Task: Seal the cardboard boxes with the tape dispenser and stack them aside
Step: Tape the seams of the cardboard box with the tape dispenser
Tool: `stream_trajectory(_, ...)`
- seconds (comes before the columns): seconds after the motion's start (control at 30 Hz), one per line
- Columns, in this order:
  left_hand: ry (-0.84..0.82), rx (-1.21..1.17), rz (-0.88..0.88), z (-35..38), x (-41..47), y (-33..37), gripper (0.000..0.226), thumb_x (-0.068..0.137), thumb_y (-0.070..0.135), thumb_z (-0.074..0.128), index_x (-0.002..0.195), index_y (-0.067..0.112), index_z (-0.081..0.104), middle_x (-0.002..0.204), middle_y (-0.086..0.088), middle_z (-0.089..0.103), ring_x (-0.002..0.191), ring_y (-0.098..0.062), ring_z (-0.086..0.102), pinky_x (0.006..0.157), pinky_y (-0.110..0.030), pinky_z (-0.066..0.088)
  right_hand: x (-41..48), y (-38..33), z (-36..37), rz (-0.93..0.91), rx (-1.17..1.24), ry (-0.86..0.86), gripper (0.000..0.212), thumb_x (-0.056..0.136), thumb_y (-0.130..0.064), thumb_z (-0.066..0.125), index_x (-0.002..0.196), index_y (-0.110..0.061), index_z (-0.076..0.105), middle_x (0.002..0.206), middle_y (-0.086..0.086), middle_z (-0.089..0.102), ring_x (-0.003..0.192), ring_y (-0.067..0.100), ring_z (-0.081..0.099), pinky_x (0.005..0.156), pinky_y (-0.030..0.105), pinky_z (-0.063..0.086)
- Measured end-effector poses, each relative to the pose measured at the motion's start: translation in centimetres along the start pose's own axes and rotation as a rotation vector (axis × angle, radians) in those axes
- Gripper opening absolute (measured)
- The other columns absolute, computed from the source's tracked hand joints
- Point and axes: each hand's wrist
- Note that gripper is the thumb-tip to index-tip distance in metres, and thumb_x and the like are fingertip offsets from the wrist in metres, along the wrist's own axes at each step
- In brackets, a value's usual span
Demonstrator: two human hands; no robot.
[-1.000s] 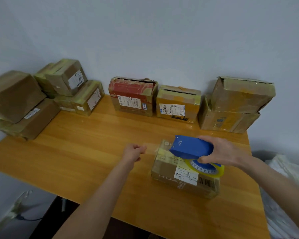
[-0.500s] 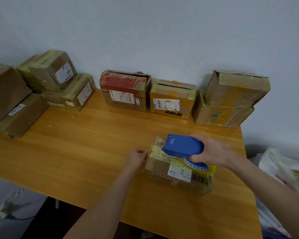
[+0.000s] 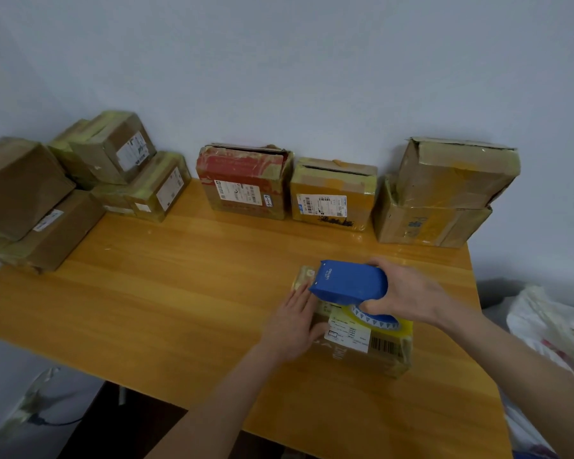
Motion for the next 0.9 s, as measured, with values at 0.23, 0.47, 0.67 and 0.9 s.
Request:
stream_trajectory(0.23, 0.031, 0.064, -0.016, 0.9, 0.3, -0.1, 0.075, 0.092, 0.058, 0.004, 0.154, 0.016, 0.005, 0.162, -0.002, 0.005, 0.147, -0.013, -0.01, 0.12, -0.031, -0.006, -0.8, 0.6, -0.3, -0.03, -0.004, 0.039, 0.072, 0.069, -0.063, 0.068, 0.131, -0.037, 0.043, 0.106, -0.011, 0.06, 0.09, 0.013, 0.06, 0.071, 0.029, 0.054)
stream_trajectory(0.47, 0.011, 0.141, -0.031, 1.5, 0.4, -0.6, 0.074, 0.089, 0.065, -0.005, 0.147, 0.021, -0.021, 0.156, -0.001, -0.024, 0.144, -0.013, -0.022, 0.118, -0.031, -0.01, -1.7, 3.2, -1.9, 0.027, -0.054, -0.033, 0.064, 0.07, -0.061, 0.069, 0.126, -0.038, 0.046, 0.101, -0.014, 0.059, 0.085, 0.009, 0.058, 0.067, 0.03, 0.052)
stream_trajectory(0.67, -0.018, 0.161, -0.025, 1.6, 0.6, -0.8, 0.086, 0.078, 0.079, -0.009, 0.149, 0.031, -0.019, 0.154, -0.001, -0.031, 0.142, -0.016, -0.027, 0.118, -0.036, -0.01, -1.8, 3.3, -1.0, 0.024, 0.038, 0.014, 0.058, 0.067, -0.056, 0.073, 0.116, -0.038, 0.049, 0.094, -0.013, 0.061, 0.08, 0.007, 0.06, 0.064, 0.026, 0.053)
stream_trajectory(0.9, -0.002, 0.256, -0.077, 0.5, 0.7, -2.0, 0.081, 0.081, 0.072, -0.011, 0.146, 0.025, -0.018, 0.155, 0.001, -0.025, 0.144, -0.015, -0.021, 0.117, -0.037, -0.014, -0.9, 1.4, 0.0, 0.051, 0.094, 0.083, 0.067, 0.069, -0.054, 0.073, 0.126, -0.037, 0.042, 0.103, -0.012, 0.058, 0.084, 0.007, 0.06, 0.062, 0.021, 0.051)
Point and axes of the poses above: each hand's wrist, its own x-axis towards the middle knuckle, its own z-axis out of the palm, y = z × x
